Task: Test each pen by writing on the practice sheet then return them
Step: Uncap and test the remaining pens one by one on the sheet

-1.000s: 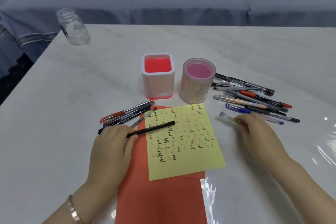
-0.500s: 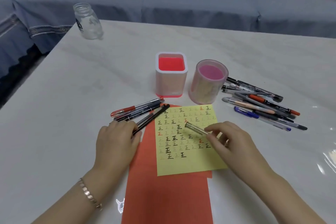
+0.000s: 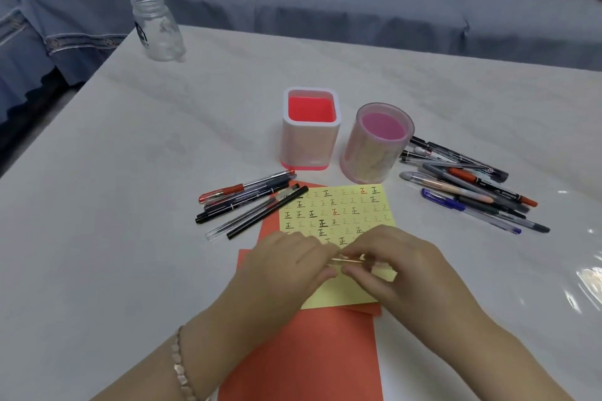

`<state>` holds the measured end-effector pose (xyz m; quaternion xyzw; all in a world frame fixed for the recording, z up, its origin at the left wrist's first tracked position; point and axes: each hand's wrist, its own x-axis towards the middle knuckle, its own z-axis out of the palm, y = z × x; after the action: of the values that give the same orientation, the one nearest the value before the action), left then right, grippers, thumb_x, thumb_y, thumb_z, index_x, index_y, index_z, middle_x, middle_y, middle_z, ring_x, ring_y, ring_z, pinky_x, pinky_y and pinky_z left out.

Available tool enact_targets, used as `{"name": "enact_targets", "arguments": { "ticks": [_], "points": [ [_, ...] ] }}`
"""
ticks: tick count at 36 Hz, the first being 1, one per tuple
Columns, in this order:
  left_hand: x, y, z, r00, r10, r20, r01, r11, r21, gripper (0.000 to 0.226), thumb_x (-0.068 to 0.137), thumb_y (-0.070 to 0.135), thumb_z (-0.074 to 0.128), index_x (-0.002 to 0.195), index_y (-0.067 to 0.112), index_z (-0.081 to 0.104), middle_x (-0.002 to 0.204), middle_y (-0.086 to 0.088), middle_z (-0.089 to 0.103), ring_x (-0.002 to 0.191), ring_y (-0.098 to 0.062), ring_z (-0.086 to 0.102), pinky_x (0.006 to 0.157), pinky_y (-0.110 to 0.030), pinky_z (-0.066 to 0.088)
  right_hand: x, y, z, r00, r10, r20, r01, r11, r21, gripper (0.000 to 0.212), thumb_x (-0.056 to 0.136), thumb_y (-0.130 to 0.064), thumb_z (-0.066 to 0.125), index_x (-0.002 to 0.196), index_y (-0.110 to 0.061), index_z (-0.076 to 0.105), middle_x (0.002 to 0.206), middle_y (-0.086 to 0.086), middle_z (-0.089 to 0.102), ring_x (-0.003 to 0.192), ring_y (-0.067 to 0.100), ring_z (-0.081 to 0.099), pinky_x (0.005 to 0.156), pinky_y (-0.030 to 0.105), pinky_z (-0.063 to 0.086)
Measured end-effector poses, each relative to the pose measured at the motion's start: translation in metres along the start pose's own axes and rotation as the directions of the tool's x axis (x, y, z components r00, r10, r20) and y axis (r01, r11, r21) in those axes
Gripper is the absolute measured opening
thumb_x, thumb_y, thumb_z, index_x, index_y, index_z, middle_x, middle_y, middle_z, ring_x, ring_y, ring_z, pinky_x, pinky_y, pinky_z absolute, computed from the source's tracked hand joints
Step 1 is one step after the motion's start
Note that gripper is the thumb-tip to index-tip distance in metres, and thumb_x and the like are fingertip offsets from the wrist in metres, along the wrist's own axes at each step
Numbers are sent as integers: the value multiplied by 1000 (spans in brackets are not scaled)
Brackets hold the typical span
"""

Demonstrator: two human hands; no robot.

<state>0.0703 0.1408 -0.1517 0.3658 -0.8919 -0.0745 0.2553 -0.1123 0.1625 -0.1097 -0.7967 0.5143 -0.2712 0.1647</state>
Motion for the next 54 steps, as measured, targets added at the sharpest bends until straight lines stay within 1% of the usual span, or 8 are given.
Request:
{"name": "enact_targets", "arguments": {
  "ticks": [6, 9, 13, 19, 26, 35, 43, 54],
  "points": [
    [-2, 14, -7, 910, -411, -45, 381, 876, -295, 13, 93, 32, 44, 90, 29, 57, 73, 25, 50, 74, 5, 47, 68, -5, 35, -2, 0, -12, 830, 203, -520, -229, 973, 16, 25, 72, -39, 68, 85, -28, 50, 82, -6, 51, 81, 5, 46, 79, 19, 35],
    [-3, 18, -9, 843, -532, 81, 495, 707, -504, 15, 95, 23, 49, 84, 33, 54, 68, 16, 55, 66, 0, 48, 60, -10, 36, 0, -6, -9, 725, 647, -237, -381, 663, 644, 42, 64, -42, 76, 85, -26, 45, 54, -12, 48, 51, -1, 43, 54, 8, 35],
    [0, 21, -12, 873, -475, 107, 445, 690, -571, 13, 92, 28, 48, 85, 30, 59, 81, 16, 60, 69, -4, 51, 61, -13, 38, 1, -13, 9, 771, 622, 138, -469, 408, 783, 36, 63, -37, 61, 88, -12, 55, 46, -3, 47, 40, 8, 40, 41, 14, 33],
    [-3, 25, -10, 938, -325, 118, 338, 788, -514, 31, 84, 46, 35, 80, 25, 58, 63, 9, 52, 57, -8, 46, 53, -16, 31, 8, -31, 32, 811, 574, 113, -428, 450, 784, 35, 77, -41, 50, 58, -14, 40, 38, -2, 40, 35, 8, 34, 40, 14, 31],
    [-7, 22, -15, 867, -382, 319, 496, 600, -628, 31, 79, 60, 38, 82, 34, 55, 55, 12, 44, 52, -5, 37, 52, -18, 29, 2, -23, 23, 861, 509, 7, -320, 530, 785, 36, 83, -37, 48, 62, -8, 41, 34, -3, 38, 32, 5, 32, 37, 13, 28],
    [-36, -21, 11, 895, -446, 13, 441, 889, 125, 34, 90, 31, 35, 89, 15, 65, 82, 2, 55, 75, -20, 46, 63, -32, 40, -18, 11, 11, 790, 605, -99, -329, 554, 765, 18, 94, -12, 48, 88, -12, 64, 54, 7, 61, 51, 15, 55, 53, 18, 44],
    [-28, 2, 26, 935, -346, -85, 349, 936, 33, 41, 87, 27, 46, 114, 1, 62, 114, -14, 61, 106, -24, 50, 93, -37, 39, -23, 10, 25, 727, 687, -11, -423, 461, 780, 24, 87, -24, 49, 80, -10, 67, 76, 12, 72, 73, 28, 67, 60, 26, 56],
    [-15, 3, 48, 918, -333, 214, 328, 943, 62, 62, 80, 64, 39, 128, 28, 56, 141, 0, 47, 134, -20, 37, 109, -42, 16, -9, 15, 47, 610, 744, -275, -410, 593, 693, 48, 82, -24, 67, 45, -9, 42, 37, 3, 47, 37, 8, 39, 44, 13, 34]
  ]
}}
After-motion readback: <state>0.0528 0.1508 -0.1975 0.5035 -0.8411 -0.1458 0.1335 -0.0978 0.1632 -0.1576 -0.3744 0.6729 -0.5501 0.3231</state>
